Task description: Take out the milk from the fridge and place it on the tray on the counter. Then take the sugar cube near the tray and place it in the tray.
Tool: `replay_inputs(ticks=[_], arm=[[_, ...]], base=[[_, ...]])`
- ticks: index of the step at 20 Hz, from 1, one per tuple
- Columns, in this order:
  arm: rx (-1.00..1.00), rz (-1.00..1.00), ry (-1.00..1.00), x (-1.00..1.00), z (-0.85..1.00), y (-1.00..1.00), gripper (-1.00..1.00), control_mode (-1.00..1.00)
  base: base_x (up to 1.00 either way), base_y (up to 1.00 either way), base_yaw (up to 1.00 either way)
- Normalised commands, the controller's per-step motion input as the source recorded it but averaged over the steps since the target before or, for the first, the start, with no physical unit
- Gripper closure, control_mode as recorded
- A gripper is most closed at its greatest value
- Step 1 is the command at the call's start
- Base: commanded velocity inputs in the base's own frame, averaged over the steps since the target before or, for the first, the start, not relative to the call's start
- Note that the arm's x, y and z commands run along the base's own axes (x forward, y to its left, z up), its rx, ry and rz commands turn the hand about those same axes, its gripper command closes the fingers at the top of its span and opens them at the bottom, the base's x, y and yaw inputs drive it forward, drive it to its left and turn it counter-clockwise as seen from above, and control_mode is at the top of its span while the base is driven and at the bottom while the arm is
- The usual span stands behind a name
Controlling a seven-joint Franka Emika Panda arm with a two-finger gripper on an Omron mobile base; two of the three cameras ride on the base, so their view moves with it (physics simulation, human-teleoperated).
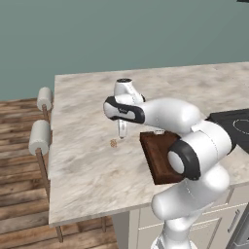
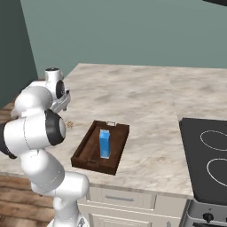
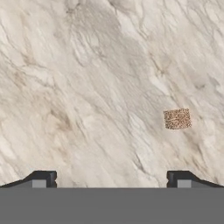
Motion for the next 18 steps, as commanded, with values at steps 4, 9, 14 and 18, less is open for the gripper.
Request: replay_inputs(ticks=[4, 9, 14, 18], arm=[[-0.08, 0.0, -0.01, 0.1, -0.2, 0.0, -1.0, -1.0], [-0.08, 0.0, -0.07, 0.0, -0.15, 0.0, -1.0, -1.0], [-0.01, 0.0, -0.05, 0.1, -0.19, 0.0, -1.0, -1.0], [0.0, 0.0, -0.04, 0.13, -0.27, 0.0, -1.0, -1.0]], base=[[0.0, 0.0, 0.0], [0.0, 0.0, 0.0], [0.0, 0.0, 0.0], [0.0, 0.0, 0.0]])
